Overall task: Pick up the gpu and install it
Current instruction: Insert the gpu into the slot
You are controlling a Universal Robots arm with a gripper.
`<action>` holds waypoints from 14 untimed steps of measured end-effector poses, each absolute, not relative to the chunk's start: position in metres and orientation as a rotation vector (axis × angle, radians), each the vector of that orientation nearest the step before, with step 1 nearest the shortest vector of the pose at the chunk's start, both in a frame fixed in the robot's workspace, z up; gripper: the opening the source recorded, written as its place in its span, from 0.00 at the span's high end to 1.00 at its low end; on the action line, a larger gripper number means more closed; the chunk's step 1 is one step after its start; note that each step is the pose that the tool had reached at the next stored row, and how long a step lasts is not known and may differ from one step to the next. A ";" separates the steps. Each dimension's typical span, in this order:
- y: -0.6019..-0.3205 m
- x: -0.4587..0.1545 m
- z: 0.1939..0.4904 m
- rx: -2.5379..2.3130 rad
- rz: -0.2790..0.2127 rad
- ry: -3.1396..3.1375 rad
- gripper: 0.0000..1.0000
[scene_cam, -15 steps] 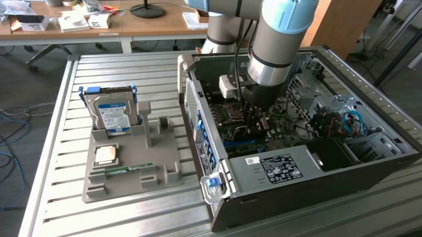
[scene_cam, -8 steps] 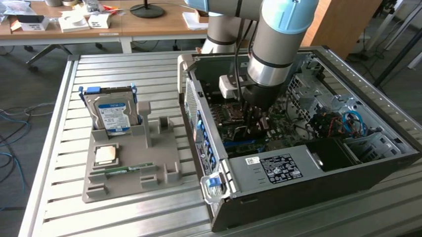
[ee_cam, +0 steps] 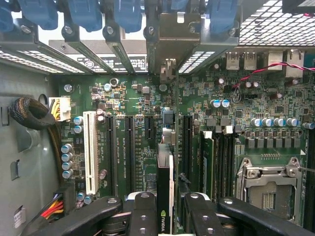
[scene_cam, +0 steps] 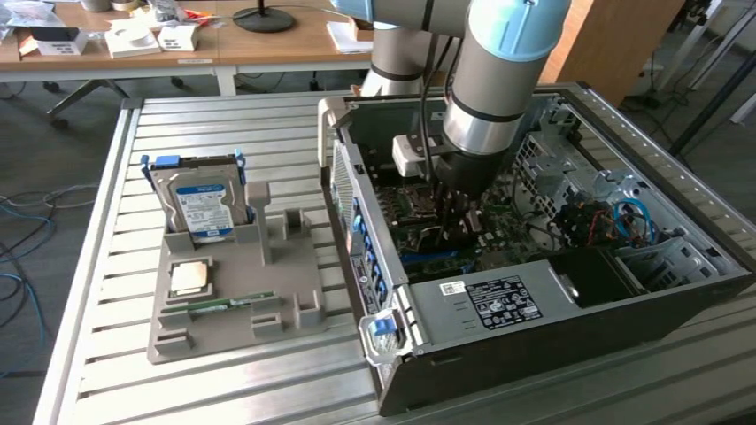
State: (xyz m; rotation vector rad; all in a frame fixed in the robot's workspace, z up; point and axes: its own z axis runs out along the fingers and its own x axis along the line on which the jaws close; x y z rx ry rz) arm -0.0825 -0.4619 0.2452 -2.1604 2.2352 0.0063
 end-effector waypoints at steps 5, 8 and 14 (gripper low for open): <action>-0.462 -0.082 0.245 -2.160 0.006 2.235 0.74; -0.462 -0.083 0.245 -2.160 0.006 2.235 0.72; -0.462 -0.082 0.247 -2.160 0.006 2.235 0.66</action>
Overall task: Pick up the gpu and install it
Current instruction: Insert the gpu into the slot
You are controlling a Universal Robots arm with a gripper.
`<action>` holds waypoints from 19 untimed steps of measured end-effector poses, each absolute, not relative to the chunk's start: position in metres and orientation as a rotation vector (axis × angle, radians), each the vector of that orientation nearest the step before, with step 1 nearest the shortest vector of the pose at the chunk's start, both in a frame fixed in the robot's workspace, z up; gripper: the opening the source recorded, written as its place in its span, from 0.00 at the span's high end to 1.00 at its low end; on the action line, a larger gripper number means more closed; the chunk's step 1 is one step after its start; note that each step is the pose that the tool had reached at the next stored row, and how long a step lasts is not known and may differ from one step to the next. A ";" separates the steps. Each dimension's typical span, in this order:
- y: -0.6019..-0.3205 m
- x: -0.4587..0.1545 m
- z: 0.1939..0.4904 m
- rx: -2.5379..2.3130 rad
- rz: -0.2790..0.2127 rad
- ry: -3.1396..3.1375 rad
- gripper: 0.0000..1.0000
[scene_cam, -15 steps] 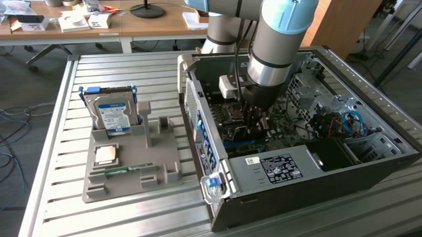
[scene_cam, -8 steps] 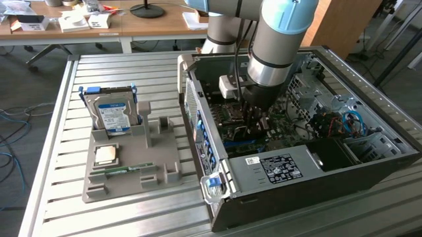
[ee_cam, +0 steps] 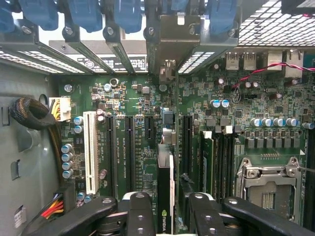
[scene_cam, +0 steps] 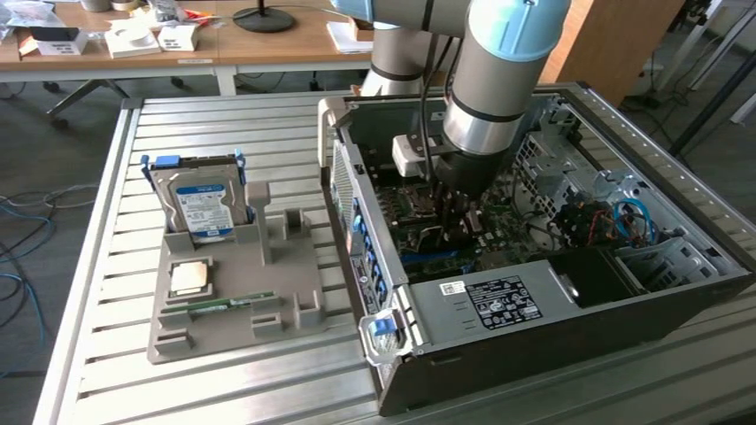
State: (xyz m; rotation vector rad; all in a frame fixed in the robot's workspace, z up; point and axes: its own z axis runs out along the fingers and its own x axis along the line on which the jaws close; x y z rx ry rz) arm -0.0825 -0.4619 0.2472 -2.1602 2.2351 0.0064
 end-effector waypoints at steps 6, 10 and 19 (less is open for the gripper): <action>-0.462 -0.082 0.293 -2.160 0.006 2.235 0.66; -0.462 -0.082 0.305 -2.160 0.006 2.235 0.66; -0.462 -0.082 0.332 -2.160 0.006 2.235 0.66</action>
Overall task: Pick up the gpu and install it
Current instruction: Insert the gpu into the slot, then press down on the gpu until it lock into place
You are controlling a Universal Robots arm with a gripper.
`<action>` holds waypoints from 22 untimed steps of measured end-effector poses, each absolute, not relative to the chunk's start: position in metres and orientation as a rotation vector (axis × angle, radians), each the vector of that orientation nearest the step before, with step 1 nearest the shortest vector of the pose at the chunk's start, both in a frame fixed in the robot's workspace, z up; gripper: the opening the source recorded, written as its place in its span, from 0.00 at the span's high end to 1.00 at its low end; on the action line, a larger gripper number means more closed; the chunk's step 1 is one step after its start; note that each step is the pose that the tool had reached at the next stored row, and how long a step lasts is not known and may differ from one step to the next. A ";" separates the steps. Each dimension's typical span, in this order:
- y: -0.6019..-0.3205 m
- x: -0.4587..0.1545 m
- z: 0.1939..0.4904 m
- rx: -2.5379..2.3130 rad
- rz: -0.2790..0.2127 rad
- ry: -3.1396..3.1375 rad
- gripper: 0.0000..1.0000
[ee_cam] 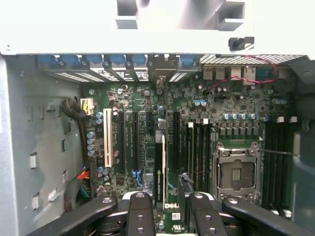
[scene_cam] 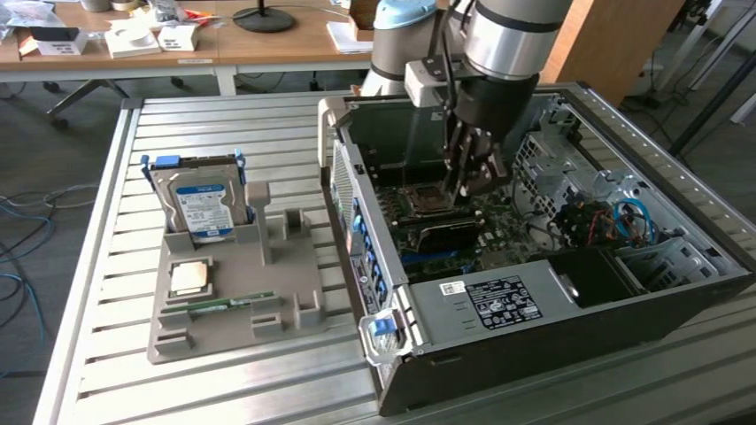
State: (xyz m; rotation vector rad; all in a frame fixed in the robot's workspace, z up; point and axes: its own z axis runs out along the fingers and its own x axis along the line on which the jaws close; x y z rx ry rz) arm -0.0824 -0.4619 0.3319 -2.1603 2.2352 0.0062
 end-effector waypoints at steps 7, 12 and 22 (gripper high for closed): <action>-0.462 -0.082 0.343 -2.160 0.006 2.235 0.66; -0.462 -0.082 0.343 -2.160 0.006 2.235 0.66; -0.462 -0.082 0.343 -2.160 0.006 2.235 0.74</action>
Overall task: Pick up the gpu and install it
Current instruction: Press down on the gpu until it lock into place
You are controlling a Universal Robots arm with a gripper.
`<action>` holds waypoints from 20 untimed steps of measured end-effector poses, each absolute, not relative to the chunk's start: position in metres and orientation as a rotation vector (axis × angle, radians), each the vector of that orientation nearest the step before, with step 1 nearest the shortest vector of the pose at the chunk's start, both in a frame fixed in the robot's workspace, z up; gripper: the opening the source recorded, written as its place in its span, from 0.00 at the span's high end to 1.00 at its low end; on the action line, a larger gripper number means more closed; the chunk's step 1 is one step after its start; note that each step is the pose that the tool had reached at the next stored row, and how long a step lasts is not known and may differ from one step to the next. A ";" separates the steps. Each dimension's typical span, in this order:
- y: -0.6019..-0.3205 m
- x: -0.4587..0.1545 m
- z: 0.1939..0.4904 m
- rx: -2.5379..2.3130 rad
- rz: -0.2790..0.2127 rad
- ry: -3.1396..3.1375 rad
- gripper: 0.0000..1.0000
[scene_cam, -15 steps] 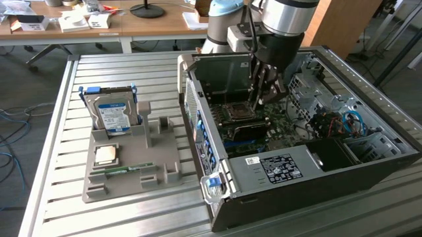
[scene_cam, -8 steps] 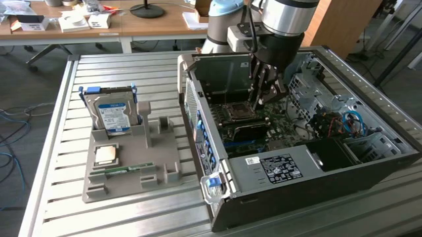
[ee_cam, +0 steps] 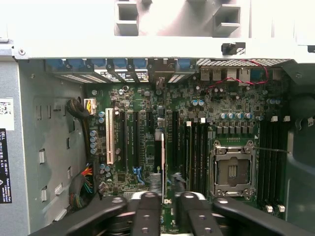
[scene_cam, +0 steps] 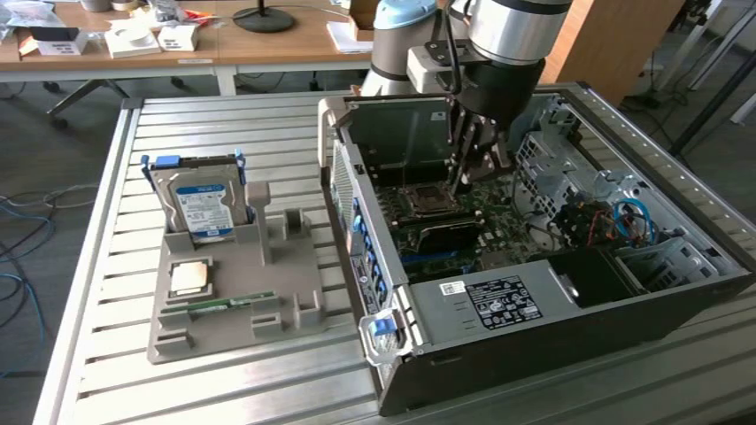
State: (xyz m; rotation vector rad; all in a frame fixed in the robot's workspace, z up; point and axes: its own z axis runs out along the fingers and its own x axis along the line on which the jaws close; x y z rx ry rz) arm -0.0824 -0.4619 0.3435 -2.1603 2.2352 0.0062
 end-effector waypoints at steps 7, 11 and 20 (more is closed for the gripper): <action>-0.462 -0.082 0.343 -2.160 0.006 2.235 0.89; -0.462 -0.082 0.343 -2.160 0.006 2.235 0.89; -0.462 -0.082 0.330 -2.160 0.006 2.235 0.89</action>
